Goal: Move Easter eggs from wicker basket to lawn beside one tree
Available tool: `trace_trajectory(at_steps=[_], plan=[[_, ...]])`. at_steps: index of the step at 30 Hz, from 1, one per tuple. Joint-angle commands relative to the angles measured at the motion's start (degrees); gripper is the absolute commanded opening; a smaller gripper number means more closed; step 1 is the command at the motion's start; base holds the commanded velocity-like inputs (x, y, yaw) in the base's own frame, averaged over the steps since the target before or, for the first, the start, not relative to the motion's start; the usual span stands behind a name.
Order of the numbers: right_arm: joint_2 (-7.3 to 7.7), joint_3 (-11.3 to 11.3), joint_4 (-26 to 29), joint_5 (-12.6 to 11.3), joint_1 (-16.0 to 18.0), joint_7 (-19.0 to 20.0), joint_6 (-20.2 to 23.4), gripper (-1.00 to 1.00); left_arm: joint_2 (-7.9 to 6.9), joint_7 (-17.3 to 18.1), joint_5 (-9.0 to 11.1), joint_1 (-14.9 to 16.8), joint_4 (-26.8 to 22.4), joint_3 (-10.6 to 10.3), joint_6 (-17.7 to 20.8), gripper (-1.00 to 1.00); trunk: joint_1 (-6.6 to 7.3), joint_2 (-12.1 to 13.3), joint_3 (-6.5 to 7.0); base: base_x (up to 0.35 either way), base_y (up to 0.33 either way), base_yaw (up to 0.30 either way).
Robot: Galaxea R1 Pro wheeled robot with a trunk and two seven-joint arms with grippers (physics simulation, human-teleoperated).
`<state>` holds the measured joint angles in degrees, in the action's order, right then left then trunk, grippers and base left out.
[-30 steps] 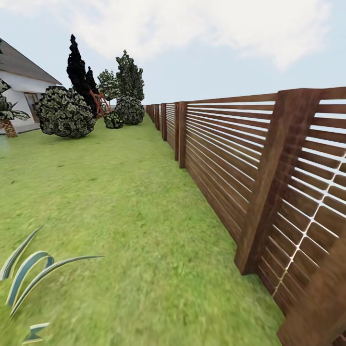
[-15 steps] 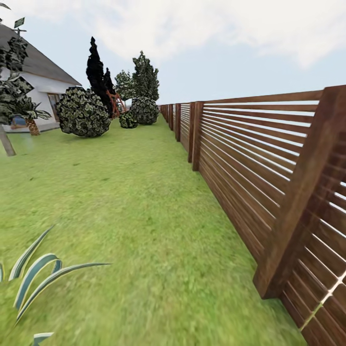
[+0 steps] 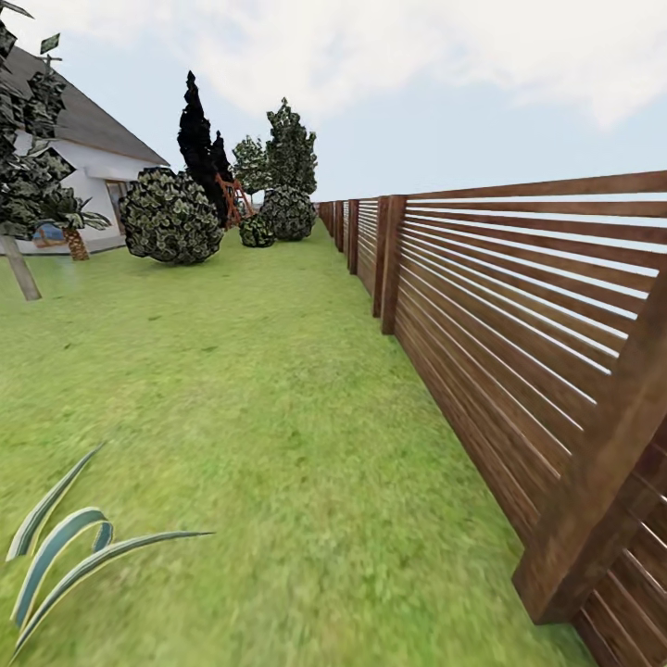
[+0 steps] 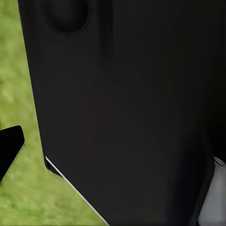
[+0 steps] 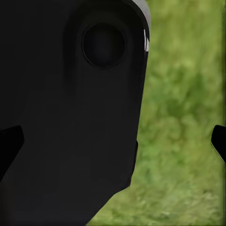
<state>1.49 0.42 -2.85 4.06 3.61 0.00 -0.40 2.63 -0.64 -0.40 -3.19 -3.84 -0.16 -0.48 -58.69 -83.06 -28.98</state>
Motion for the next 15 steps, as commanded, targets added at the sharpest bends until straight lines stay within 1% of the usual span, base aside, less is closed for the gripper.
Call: trace_trajectory(at_steps=[1,15], plan=[[0.01,0.02,-0.14,0.43,0.08,0.0,-0.04,1.0,0.01,-0.07,-0.04,-0.01,-0.11,-0.01,-0.05,1.0,-0.03,-0.02,-0.04,0.335,0.0,0.0],[0.01,0.02,-0.14,0.43,0.08,0.06,-0.04,1.0,0.04,-0.07,-0.04,0.0,-0.11,-0.01,-0.05,1.0,-0.03,-0.02,-0.04,0.335,0.0,0.0]])
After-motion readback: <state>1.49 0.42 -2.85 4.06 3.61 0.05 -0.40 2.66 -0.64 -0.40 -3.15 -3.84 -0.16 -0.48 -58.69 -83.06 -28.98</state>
